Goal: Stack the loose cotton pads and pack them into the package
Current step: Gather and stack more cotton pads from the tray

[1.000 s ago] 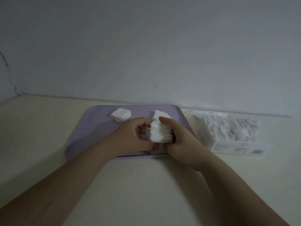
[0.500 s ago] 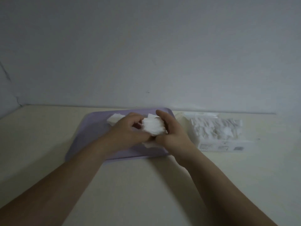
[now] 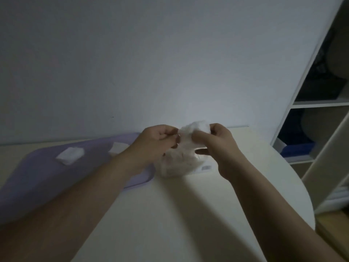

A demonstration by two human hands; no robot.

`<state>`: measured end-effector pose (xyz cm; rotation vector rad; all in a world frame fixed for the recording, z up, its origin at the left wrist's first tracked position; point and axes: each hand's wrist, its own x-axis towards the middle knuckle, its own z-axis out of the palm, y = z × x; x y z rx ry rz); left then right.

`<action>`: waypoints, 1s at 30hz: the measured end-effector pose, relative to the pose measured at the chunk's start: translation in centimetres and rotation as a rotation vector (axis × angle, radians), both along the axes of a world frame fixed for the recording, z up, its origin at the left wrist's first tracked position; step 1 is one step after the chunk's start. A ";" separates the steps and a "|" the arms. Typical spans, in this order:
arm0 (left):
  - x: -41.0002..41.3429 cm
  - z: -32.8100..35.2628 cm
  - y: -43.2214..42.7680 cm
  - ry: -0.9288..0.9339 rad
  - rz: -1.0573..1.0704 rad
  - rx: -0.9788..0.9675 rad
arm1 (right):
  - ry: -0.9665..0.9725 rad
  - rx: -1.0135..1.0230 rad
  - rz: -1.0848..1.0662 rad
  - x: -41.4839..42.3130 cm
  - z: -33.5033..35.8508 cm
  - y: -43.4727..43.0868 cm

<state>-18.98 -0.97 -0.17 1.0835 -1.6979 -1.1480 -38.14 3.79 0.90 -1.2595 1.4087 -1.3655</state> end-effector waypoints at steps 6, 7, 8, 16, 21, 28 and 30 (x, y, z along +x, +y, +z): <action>-4.2 -1.2 -0.9 -0.626 -0.154 -0.390 | 0.244 0.111 -0.127 -3.5 -0.5 0.1; -4.3 -1.4 -1.1 -0.667 -0.176 -0.391 | 0.271 0.119 -0.128 -3.7 -0.7 0.0; -4.3 -1.5 -1.1 -0.686 -0.193 -0.387 | 0.291 0.123 -0.135 -3.8 -0.8 0.0; -4.6 -0.5 -0.8 -1.015 -0.272 -0.445 | 0.543 0.203 -0.185 -3.2 -0.8 -0.7; -4.5 -0.3 -1.2 -1.082 -0.259 -0.485 | 0.735 0.261 -0.208 -3.1 -0.8 -1.4; -3.5 -1.2 -1.4 -0.919 -0.246 -0.430 | 0.829 0.270 -0.244 -1.6 -0.9 -3.4; -3.2 -1.6 -1.7 -0.850 -0.233 -0.431 | 0.881 0.284 -0.194 -0.9 -1.1 -3.6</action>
